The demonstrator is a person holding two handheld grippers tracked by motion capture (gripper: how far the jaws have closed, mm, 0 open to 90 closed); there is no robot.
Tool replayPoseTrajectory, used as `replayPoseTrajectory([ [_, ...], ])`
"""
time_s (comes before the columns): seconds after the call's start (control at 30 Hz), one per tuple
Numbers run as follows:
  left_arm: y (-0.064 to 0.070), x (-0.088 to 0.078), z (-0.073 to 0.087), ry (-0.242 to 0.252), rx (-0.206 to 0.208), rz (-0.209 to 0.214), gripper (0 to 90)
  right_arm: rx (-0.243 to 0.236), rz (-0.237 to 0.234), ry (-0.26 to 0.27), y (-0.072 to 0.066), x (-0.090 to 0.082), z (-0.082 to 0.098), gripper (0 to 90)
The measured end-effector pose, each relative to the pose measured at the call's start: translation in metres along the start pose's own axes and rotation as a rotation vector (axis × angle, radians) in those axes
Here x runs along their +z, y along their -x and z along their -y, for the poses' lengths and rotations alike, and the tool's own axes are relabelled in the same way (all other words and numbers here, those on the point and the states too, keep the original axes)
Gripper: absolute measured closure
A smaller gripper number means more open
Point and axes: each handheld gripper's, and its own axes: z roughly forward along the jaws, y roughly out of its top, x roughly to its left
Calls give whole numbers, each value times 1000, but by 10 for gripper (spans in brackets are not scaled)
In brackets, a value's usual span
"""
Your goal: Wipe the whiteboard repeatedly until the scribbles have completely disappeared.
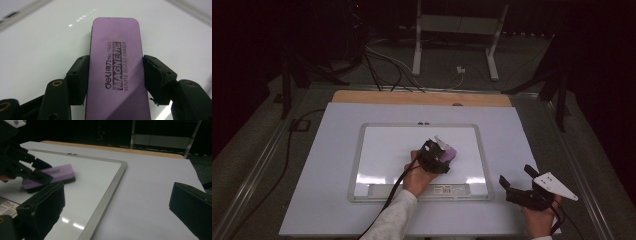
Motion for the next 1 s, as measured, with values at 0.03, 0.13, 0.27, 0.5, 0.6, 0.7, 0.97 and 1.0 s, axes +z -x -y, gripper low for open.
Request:
replayPoseTrajectory([
  [0.03,4,0,-1,5,20,-8,420,0,0,0,0,0,0,6],
  [0.13,1,1,-2,3,22,-26,420,-1,0,0,0,0,0,6],
  [0.27,-19,1,-1,-3,-28,-103,420,1,2,2,1,-1,0,6],
  [0.5,-69,-6,11,-11,-175,-218,420,4,5,3,2,-2,0,6],
  [0.6,-86,-10,17,-16,-219,-272,420,4,5,3,2,-2,0,6],
  [0.7,-99,-15,22,-23,-253,-322,420,4,6,3,2,-2,0,6],
  [0.97,-122,-27,34,-38,-328,-431,421,5,9,2,2,-2,0,6],
  [1.0,-124,-30,36,-29,-335,-426,421,5,9,3,2,-2,0,6],
])
